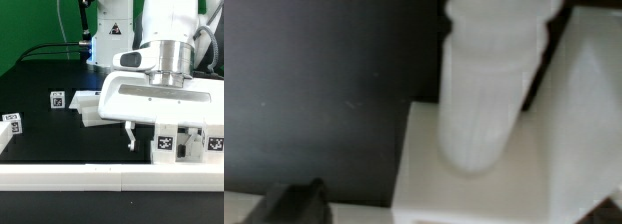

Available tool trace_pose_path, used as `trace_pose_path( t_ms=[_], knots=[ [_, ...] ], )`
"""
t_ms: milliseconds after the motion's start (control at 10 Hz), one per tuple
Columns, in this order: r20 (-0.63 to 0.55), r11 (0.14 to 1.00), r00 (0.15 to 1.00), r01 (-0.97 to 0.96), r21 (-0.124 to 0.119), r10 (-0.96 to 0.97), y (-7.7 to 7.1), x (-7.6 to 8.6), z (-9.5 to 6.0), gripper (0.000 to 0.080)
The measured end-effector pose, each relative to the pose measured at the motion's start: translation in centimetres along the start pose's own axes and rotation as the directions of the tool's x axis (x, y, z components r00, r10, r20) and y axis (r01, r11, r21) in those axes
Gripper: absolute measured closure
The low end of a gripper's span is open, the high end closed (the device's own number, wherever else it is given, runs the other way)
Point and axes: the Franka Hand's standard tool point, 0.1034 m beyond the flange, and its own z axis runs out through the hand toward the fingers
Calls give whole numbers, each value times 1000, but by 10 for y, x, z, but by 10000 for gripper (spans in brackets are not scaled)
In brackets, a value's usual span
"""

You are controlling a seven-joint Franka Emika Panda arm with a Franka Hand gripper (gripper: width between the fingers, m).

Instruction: Assemble chair

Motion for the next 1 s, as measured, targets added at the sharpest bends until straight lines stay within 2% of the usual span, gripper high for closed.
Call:
trace_pose_path(
  t_ms=[100,200,300,400,500,900,1000],
  knots=[
    [0,1000,1000,1,0,-1,0,0,0,312],
    [0,1000,1000,1,0,-1,0,0,0,489],
    [0,1000,1000,0,-2,0,2,0,0,489],
    [0,1000,1000,-3,-9,3,6,0,0,688],
    [-3,1000,1000,-4,-10,4,7,1,0,759],
    [-3,1000,1000,8,-11,-8,10,3,-1,759],
    [5,1000,1000,22,-14,-22,23,7,-7,770]
  ],
)
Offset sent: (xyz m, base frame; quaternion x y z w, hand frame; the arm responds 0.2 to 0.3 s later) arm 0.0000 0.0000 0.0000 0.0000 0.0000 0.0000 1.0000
